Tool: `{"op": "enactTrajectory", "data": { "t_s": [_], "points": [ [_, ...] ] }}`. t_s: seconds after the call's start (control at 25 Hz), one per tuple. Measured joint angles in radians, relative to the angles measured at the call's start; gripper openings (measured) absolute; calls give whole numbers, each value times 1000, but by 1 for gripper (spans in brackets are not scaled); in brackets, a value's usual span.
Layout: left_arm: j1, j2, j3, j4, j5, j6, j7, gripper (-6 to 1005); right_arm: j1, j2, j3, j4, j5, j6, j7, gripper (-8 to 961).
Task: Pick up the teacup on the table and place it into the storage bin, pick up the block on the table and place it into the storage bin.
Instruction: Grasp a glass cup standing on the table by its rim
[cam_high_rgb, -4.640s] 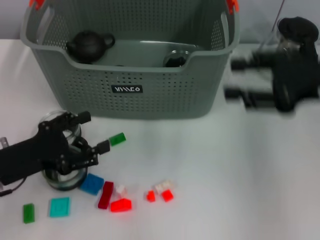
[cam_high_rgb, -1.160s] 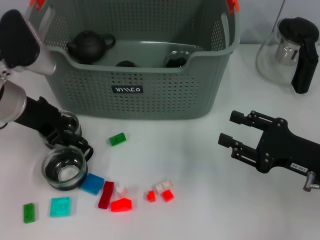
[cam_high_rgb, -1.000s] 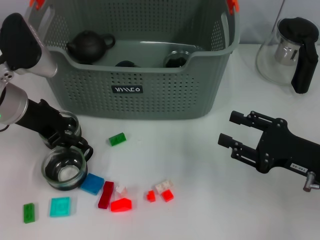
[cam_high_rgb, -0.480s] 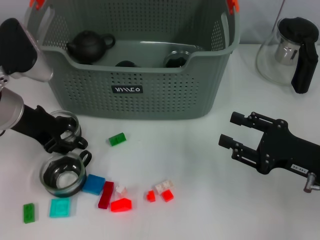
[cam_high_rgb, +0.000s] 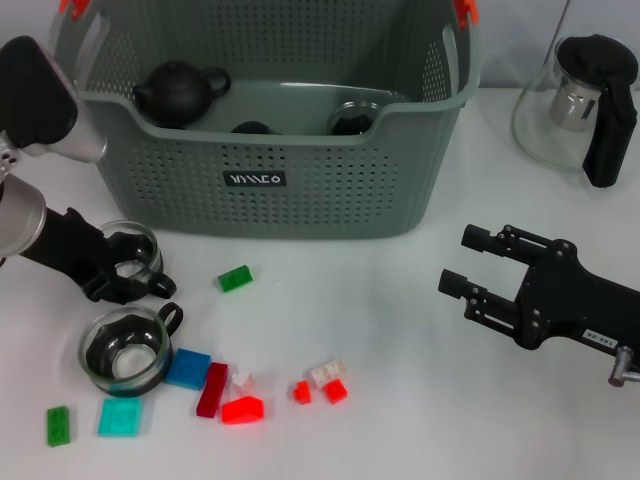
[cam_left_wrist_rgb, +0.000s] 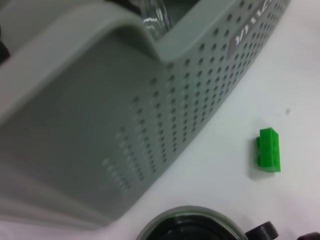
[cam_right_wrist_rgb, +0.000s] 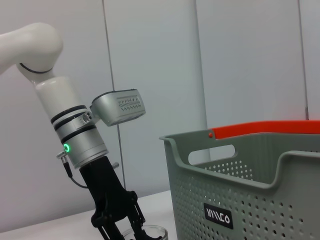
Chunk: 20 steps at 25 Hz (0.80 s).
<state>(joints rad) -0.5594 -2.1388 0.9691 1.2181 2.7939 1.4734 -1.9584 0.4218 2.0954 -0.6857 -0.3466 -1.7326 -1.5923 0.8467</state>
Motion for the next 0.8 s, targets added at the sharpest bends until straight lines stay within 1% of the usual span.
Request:
{"op": "enactTrajectory", "data": {
  "t_s": [0.2, 0.4, 0.72, 0.8],
  "points": [
    [-1, -2, 0, -19, 7, -4, -2, 516, 0, 0, 0, 0, -1, 3, 0, 639],
    [-2, 0, -1, -38, 7, -7, -2, 478, 0, 0, 0, 1, -3, 10, 0, 639],
    [3, -2, -4, -34, 7, -27, -16, 417, 0, 0, 0, 11, -4, 11, 0, 638],
    [1, 0, -10, -33, 5, -27, -22, 334, 0, 0, 0, 12, -4, 11, 0, 637]
  ]
}}
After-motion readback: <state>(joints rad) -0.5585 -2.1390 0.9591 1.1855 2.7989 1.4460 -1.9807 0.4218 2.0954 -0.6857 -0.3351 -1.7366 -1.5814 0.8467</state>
